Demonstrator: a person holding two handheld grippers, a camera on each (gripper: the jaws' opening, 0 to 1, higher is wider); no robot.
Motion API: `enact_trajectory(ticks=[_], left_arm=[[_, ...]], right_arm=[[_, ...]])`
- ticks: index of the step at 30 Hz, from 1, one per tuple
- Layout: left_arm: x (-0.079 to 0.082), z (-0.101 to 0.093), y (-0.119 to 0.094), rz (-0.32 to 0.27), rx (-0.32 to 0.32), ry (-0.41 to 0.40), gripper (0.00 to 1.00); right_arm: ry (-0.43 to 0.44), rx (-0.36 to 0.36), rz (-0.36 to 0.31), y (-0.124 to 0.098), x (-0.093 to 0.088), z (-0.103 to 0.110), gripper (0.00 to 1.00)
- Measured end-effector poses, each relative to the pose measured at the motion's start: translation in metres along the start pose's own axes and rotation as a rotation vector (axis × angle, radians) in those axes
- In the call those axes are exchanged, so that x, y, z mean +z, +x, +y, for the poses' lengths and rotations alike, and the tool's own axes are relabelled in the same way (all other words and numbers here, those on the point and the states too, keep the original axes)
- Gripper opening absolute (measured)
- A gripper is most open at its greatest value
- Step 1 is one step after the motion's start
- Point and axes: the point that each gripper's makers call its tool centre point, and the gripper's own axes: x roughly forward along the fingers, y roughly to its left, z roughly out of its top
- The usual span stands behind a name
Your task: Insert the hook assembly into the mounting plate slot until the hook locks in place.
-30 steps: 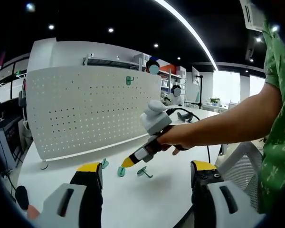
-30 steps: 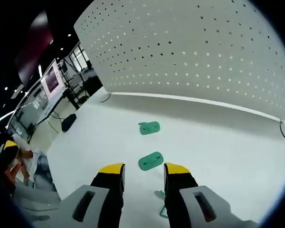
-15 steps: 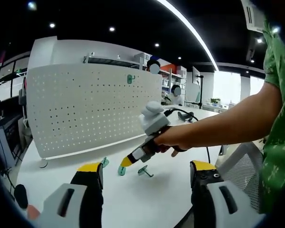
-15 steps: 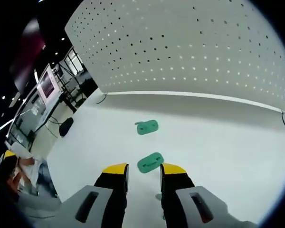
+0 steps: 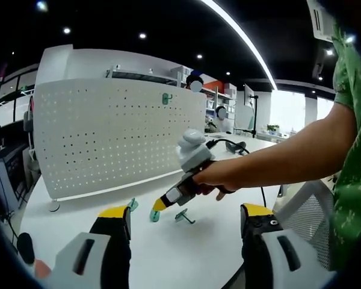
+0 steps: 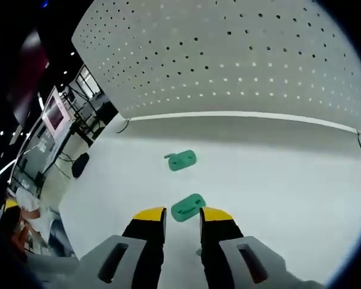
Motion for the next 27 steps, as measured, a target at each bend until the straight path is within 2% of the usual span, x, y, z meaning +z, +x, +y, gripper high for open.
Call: enact_trajectory(ticks=[27], left_arm=[[-0.0029, 0.0046, 0.0008, 0.004, 0.005, -0.009, 0.76]], right_arm=[[-0.009, -0.026, 0.011, 0.0033, -0.0011, -0.0065, 0.11]])
